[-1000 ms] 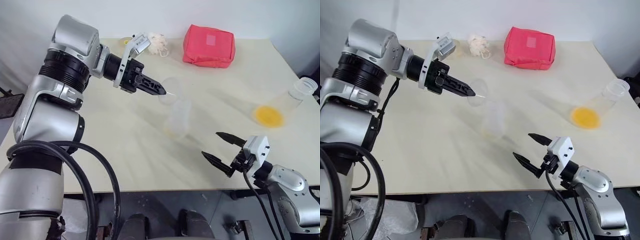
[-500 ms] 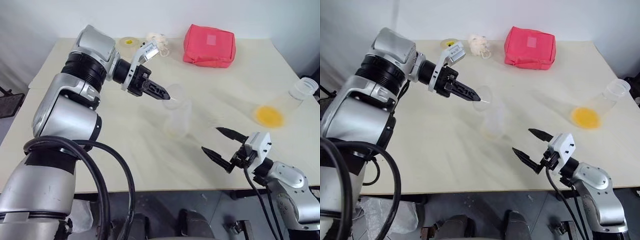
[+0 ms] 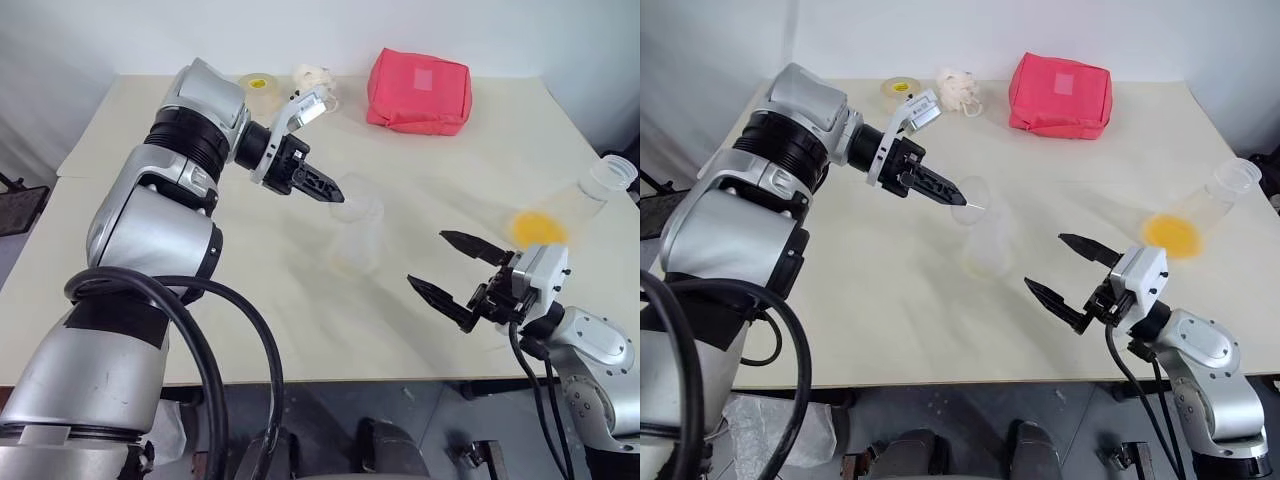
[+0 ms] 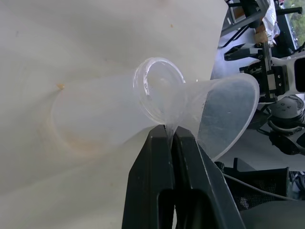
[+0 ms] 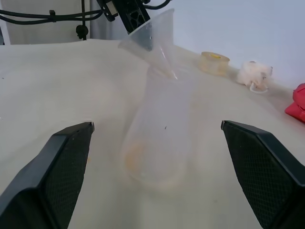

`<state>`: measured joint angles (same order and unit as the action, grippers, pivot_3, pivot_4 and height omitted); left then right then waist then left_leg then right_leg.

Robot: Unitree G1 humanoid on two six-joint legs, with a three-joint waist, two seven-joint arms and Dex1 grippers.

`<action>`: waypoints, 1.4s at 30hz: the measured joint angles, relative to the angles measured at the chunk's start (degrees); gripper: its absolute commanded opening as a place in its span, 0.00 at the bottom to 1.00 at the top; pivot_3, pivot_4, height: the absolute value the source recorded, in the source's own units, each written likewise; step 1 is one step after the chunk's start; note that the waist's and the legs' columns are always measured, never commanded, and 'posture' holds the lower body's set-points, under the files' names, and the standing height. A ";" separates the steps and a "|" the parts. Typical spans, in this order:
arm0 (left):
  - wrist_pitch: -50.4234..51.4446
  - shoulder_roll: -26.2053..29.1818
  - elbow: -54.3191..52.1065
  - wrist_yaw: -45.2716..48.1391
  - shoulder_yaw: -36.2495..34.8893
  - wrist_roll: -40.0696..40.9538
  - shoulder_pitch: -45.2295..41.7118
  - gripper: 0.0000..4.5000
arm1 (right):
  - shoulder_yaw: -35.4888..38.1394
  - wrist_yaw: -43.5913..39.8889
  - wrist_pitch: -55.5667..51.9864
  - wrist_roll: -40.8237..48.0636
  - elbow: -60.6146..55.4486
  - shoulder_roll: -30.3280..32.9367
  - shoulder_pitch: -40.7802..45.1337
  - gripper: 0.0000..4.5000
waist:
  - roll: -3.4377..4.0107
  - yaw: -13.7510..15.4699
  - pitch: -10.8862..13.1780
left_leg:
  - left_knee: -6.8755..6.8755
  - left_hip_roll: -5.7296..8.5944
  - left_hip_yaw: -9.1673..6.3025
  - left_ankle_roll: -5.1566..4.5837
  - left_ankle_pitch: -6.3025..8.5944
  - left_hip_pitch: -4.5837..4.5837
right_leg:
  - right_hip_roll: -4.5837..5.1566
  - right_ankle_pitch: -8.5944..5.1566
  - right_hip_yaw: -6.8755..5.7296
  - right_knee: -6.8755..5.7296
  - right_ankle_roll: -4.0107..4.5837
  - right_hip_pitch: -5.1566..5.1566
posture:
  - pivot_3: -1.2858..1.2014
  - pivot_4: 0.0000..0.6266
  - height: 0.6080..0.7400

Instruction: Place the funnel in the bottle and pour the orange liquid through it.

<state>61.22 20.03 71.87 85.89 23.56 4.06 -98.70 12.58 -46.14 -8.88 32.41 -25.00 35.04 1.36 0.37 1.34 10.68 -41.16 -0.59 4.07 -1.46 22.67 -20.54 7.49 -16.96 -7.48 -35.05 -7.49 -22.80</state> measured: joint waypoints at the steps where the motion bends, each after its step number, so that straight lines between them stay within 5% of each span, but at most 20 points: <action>1: -0.12 -0.09 0.47 -0.01 -0.24 -0.26 -0.06 0.01 | 0.21 0.00 -0.03 0.27 -0.35 0.00 -0.08 1.00 | 0.00 0.01 0.00 | 0.00 0.00 0.00 0.00 0.00 0.00 | 0.00 0.00 0.00 -0.01 0.00 0.00 | 0.52 0.24 1.00; 12: -1.23 -2.23 1.28 -1.03 -3.31 -3.61 -1.31 0.01 | 1.43 0.69 -0.17 0.80 -1.90 0.01 -1.07 1.00 | 0.00 0.09 0.00 | -0.03 0.02 -0.03 -0.01 0.00 -0.01 | 0.03 0.00 -0.03 -0.05 0.00 0.01 | 0.52 0.24 1.00; 15: -1.23 -2.55 1.99 -0.95 -3.53 -4.43 -1.74 0.14 | 1.43 0.91 -0.17 0.78 -2.02 0.01 -1.60 1.00 | -0.01 0.08 0.00 | -0.03 0.02 -0.03 -0.01 0.00 -0.01 | 0.03 0.00 -0.03 -0.05 0.00 0.00 | 0.52 0.24 1.00; 27: -1.95 -3.12 3.11 -1.37 -5.96 -5.86 -1.90 0.98 | 1.81 1.45 -0.11 0.97 -2.08 0.01 -0.85 1.00 | -0.01 0.02 0.00 | -0.03 0.01 -0.03 -0.01 0.00 -0.01 | 0.03 0.00 -0.04 -0.06 0.00 0.00 | 0.52 0.24 1.00; 34: -1.91 -2.40 3.13 -2.01 -8.38 -6.41 -1.96 0.99 | 1.83 1.41 -0.11 1.12 -1.97 0.02 0.23 1.00 | -0.01 -0.05 0.00 | -0.02 0.01 -0.03 -0.01 0.00 -0.01 | 0.03 0.00 -0.05 -0.06 0.00 -0.01 | 0.52 0.24 1.00; 42: -3.46 5.04 0.08 -3.98 -12.99 -5.93 -1.12 0.99 | 4.04 0.15 -0.91 1.81 0.36 2.15 2.22 1.00 | -0.01 -0.09 0.00 | -0.04 -0.01 -0.07 -0.01 0.00 0.00 | 0.04 0.00 -0.04 -0.19 0.00 -0.06 | 0.52 0.24 1.00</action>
<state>57.76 25.07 71.95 81.91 10.57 -1.87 -99.82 16.61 -46.00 -9.79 34.22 -24.64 37.19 3.58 0.36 1.25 10.69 -41.20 -0.60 4.00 -1.47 22.67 -20.54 7.54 -16.96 -7.51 -35.24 -7.49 -22.87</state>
